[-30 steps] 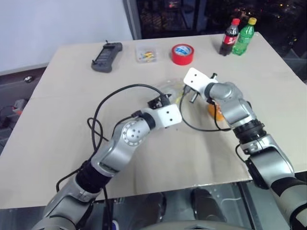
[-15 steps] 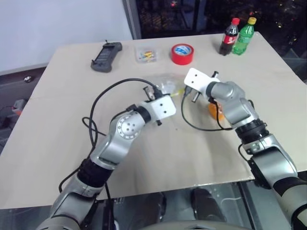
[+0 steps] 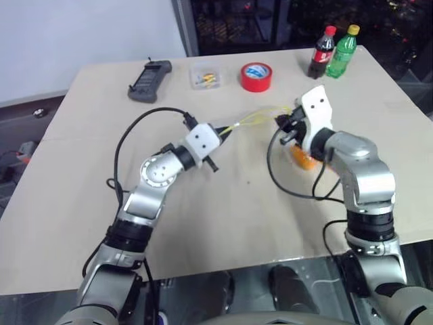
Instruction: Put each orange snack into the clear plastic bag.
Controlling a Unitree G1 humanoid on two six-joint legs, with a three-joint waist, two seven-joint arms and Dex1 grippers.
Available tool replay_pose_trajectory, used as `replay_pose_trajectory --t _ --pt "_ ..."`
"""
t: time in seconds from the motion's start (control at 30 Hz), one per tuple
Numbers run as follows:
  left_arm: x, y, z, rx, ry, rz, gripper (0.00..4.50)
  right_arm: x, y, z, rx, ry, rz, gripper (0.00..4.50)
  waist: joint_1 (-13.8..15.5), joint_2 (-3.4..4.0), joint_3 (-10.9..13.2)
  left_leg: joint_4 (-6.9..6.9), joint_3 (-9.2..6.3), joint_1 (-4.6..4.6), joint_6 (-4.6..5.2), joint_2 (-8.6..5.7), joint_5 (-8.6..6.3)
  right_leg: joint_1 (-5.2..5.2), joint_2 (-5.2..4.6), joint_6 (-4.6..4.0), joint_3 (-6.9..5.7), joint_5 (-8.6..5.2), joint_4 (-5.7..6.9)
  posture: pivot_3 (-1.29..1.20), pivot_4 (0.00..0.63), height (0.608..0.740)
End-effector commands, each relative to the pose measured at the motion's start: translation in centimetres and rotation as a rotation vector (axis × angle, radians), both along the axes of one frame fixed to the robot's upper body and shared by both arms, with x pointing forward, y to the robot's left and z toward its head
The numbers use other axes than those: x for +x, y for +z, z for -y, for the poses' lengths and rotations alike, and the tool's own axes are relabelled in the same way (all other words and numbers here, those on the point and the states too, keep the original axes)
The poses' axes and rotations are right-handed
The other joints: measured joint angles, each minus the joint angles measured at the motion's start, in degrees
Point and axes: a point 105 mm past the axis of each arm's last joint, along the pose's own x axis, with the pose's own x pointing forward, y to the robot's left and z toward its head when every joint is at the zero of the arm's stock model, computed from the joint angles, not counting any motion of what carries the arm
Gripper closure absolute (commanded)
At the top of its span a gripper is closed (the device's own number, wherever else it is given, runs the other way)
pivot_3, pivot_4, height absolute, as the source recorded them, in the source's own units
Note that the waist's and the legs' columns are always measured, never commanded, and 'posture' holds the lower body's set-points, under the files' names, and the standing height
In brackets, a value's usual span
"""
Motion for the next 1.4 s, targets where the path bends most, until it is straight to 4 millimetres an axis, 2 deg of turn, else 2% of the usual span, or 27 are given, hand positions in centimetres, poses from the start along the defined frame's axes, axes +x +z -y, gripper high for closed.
replay_pose_trajectory --t 0.03,0.2,0.33,0.4,0.47,0.53,0.63,0.73,0.87,0.97,1.0,1.1,1.2,1.4 --pt "-0.8 1.3 -0.3 -0.028 -0.027 0.053 4.50 0.4 0.8 -0.4 0.036 -0.018 0.017 4.43 0.13 0.00 0.00 0.01 0.01 0.00 0.00 -0.03 0.00 0.01 -0.02 0.00 0.00 0.01 -0.01 0.00 0.150 0.740" --pt "-1.9 1.7 0.1 -0.023 -0.088 0.083 4.50 1.4 -0.4 -0.9 0.048 -0.019 -0.021 4.43 0.07 0.00 0.00 0.03 -0.02 -0.01 0.00 -0.06 0.00 0.01 -0.05 -0.01 -0.03 0.01 -0.01 0.00 0.150 0.740" --pt "-3.1 0.9 0.0 0.053 -0.155 0.093 4.50 1.4 -1.6 -1.8 0.101 0.028 -0.087 4.43 -0.48 0.01 -0.01 0.03 0.02 -0.01 0.00 -0.03 0.00 0.00 -0.02 -0.01 0.01 0.01 -0.01 0.00 0.150 0.740" --pt "-3.3 0.6 -0.5 0.078 -0.167 0.091 4.50 1.7 -2.2 -1.8 0.071 0.009 -0.071 4.43 -0.74 0.01 -0.01 0.02 0.01 0.00 0.00 -0.02 0.00 0.00 0.00 -0.01 0.01 0.01 -0.01 0.00 0.150 0.740" --pt "-3.6 0.0 -1.7 0.100 -0.201 0.049 4.50 2.2 -2.6 -1.5 -0.264 -0.014 0.231 4.43 -0.87 0.01 -0.01 0.02 0.01 0.00 0.00 -0.03 0.00 0.01 0.00 -0.01 0.00 0.01 0.00 0.00 0.150 0.740" --pt "-3.8 -0.5 -2.5 0.111 -0.230 0.001 4.50 1.7 -3.7 -2.3 -0.519 0.058 0.434 4.43 -0.87 0.02 -0.01 0.02 0.05 0.01 0.00 -0.07 0.00 0.00 -0.04 0.00 0.00 0.01 -0.01 0.00 0.150 0.740" --pt "-3.8 -0.9 -3.1 0.116 -0.244 -0.043 4.50 0.9 -5.7 -3.0 -0.788 0.214 0.607 4.43 -1.07 0.02 -0.02 0.02 0.05 0.01 0.00 -0.07 0.00 0.00 -0.04 0.00 -0.01 0.01 -0.02 0.00 0.150 0.740" --pt "-3.5 -0.8 -3.2 0.103 -0.237 -0.056 4.50 0.9 -6.1 -3.1 -0.855 0.274 0.677 3.68 -1.36 0.01 -0.02 0.03 0.05 0.02 0.00 -0.03 0.01 0.01 0.01 0.00 -0.01 0.01 -0.02 0.00 0.150 0.740" --pt "-3.3 -0.9 -3.0 0.081 -0.218 -0.070 4.50 1.3 -5.6 -2.9 -0.880 0.271 0.718 1.86 -1.41 0.00 -0.02 0.04 0.05 0.02 -0.02 0.00 0.01 0.00 0.05 0.00 0.02 0.01 0.00 0.00 0.150 0.740" --pt "-3.0 -1.2 -2.9 0.078 -0.181 -0.088 4.50 1.4 -4.8 -2.6 -0.890 0.245 0.748 0.31 -1.29 -0.01 -0.03 0.04 0.02 0.02 -0.02 0.01 0.01 0.01 0.06 -0.01 0.01 0.01 -0.01 0.00 0.150 0.740" --pt "-2.9 -1.3 -2.9 0.080 -0.175 -0.091 4.50 1.4 -4.6 -2.5 -0.890 0.238 0.756 0.12 -1.27 -0.01 -0.03 0.04 0.02 0.02 -0.02 0.00 0.01 0.01 0.07 -0.01 0.01 0.01 -0.02 0.00 0.150 0.740" --pt "-2.2 -1.5 -3.3 0.095 -0.111 -0.094 4.50 1.1 -3.3 -2.1 -0.820 0.220 0.720 0.12 -1.16 -0.01 -0.03 0.04 0.02 0.02 -0.02 0.00 0.01 0.01 0.07 -0.01 0.01 0.01 -0.02 0.00 0.150 0.740" --pt "-0.9 -1.6 -4.1 0.103 -0.007 -0.102 4.50 0.1 -1.6 -1.1 -0.661 0.207 0.610 0.12 -0.90 -0.01 -0.03 0.04 0.00 0.02 -0.02 0.01 0.01 0.02 0.08 -0.01 0.00 0.01 -0.02 0.00 0.150 0.740" --pt "-0.1 -1.2 -5.0 0.086 0.063 -0.094 4.50 -1.4 0.0 2.4 -0.445 0.120 0.398 0.12 -0.39 -0.01 -0.03 0.05 -0.02 0.02 -0.01 0.01 0.01 0.04 0.08 -0.01 0.00 0.01 -0.02 0.00 0.150 0.740"
